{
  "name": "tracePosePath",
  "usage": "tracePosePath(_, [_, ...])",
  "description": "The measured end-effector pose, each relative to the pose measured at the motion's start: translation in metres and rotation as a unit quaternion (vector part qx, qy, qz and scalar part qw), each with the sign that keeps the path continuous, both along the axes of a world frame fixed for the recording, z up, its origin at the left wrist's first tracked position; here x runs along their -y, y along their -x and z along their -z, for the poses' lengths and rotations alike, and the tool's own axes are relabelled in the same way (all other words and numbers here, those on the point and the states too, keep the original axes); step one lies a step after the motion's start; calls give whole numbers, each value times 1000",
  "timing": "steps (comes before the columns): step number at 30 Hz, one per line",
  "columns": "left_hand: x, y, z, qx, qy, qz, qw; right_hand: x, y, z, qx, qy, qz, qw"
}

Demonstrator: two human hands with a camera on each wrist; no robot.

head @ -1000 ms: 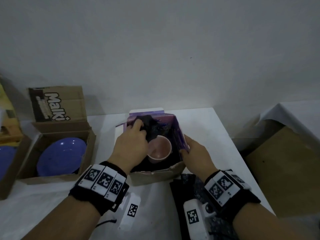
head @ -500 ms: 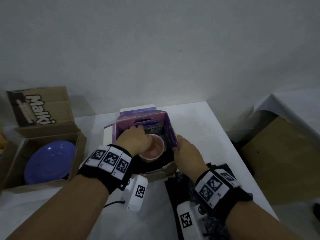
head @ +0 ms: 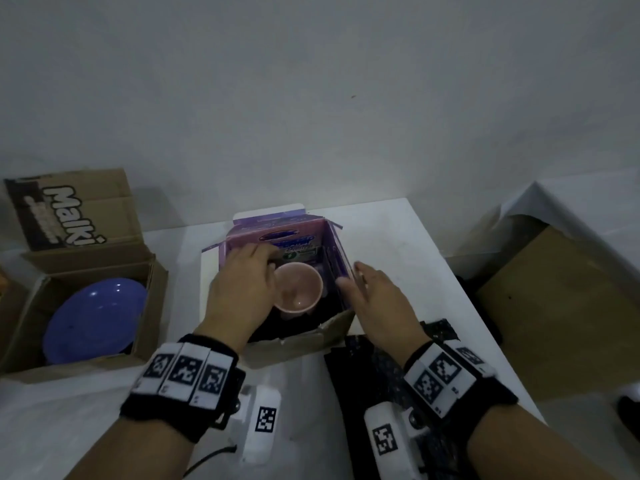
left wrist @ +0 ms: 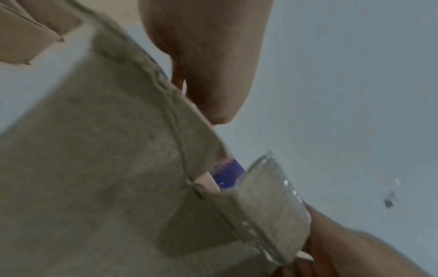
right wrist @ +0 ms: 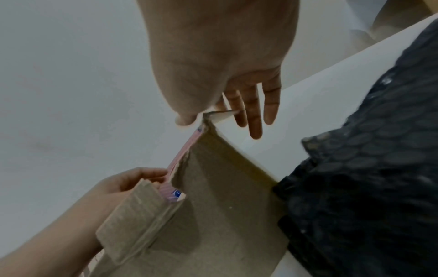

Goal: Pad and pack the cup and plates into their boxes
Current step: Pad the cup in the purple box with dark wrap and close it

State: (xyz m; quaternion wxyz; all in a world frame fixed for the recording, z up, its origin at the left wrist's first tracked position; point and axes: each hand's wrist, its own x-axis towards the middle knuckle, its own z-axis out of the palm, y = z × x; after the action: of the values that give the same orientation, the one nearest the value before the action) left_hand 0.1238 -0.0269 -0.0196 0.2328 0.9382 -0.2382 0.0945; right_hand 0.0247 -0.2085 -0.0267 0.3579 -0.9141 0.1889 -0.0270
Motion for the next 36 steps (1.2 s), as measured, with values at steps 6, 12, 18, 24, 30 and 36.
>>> tracePosePath(6, [-23,-4,23,-123,75,-83,986,11,55,5,-109,94,35,989])
tracePosePath(12, [-21,-6,26,-149,112,-79,979,-7,86,31,-234,143,-15,962])
tracePosePath(18, [-21,-6,26,-151,117,-76,979,-2,82,13,-51,102,21,993])
tracePosePath(24, [-22,-7,28,-153,132,-70,977,13,64,-26,186,47,71,979])
tracePosePath(30, [-22,-6,28,-146,149,-62,976,-11,38,-35,239,-33,33,970])
tracePosePath(36, [-22,-4,27,-146,146,-61,977,-22,15,-30,59,176,-90,978])
